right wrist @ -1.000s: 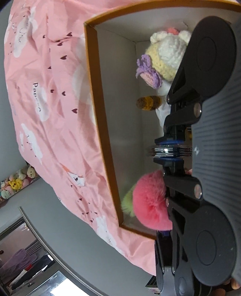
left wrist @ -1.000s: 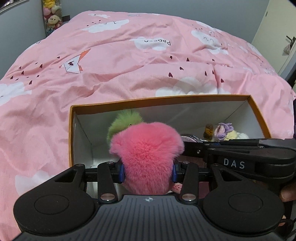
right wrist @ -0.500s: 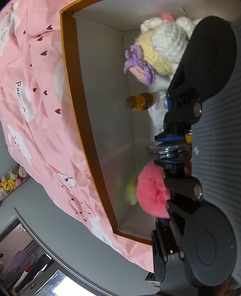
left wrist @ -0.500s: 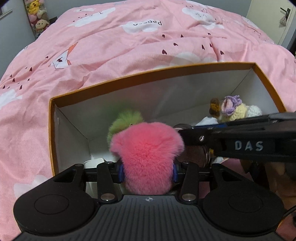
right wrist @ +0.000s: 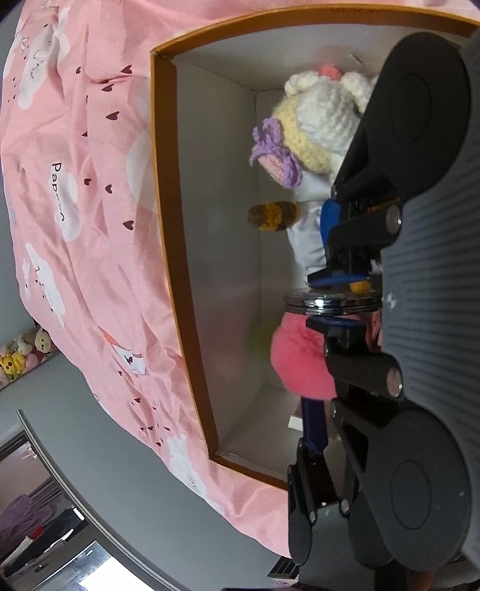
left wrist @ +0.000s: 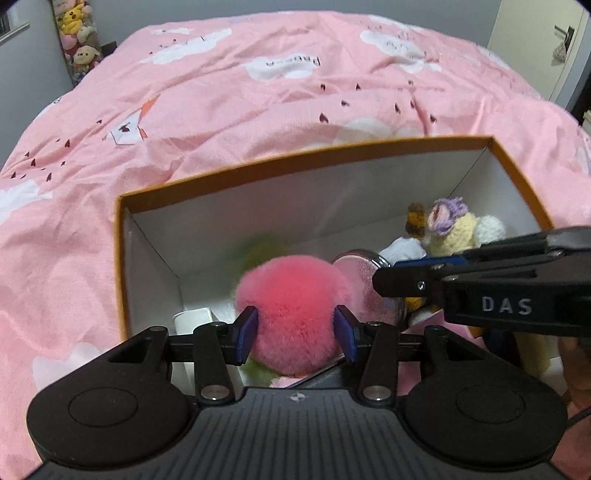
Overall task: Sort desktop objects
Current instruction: 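Lower the pom-pom and mirror into the box and open both grippers, then grasp the white tube with the left gripper while the right grasps the PHOTO CARD box, then lift the tube and PHOTO CARD box and carry them over the orange box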
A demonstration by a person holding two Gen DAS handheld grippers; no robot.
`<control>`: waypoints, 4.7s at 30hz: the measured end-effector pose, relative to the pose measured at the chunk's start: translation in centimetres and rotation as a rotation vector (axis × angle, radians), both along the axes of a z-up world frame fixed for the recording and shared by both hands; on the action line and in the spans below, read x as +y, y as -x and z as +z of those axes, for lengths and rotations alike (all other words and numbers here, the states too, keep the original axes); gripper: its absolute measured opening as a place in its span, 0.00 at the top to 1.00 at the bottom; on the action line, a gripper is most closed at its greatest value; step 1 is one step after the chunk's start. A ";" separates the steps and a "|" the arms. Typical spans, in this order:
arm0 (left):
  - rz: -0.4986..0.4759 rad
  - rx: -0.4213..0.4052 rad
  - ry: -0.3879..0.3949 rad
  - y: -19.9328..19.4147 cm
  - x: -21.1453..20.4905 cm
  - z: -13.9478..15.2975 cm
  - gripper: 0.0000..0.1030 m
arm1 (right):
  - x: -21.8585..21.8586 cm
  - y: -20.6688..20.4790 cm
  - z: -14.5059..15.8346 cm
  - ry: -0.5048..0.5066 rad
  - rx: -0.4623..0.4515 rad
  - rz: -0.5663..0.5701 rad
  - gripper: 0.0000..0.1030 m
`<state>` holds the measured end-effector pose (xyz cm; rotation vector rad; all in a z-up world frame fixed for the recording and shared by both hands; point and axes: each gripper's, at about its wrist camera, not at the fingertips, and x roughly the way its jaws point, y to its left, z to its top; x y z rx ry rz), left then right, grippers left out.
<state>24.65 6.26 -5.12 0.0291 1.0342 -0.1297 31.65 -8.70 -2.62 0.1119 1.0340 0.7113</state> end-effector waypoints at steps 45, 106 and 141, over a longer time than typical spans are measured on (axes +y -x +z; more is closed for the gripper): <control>0.170 -0.132 0.041 11.5 1.7 7.3 0.59 | -1.8 7.6 5.3 -0.030 -0.150 -0.032 0.72; 0.215 0.028 0.019 19.2 3.0 1.2 0.60 | -0.3 20.0 -0.5 0.205 -0.080 0.146 0.73; 0.249 0.082 -0.011 17.8 1.6 -2.9 0.76 | -3.8 19.0 -2.9 0.202 -0.115 0.096 0.71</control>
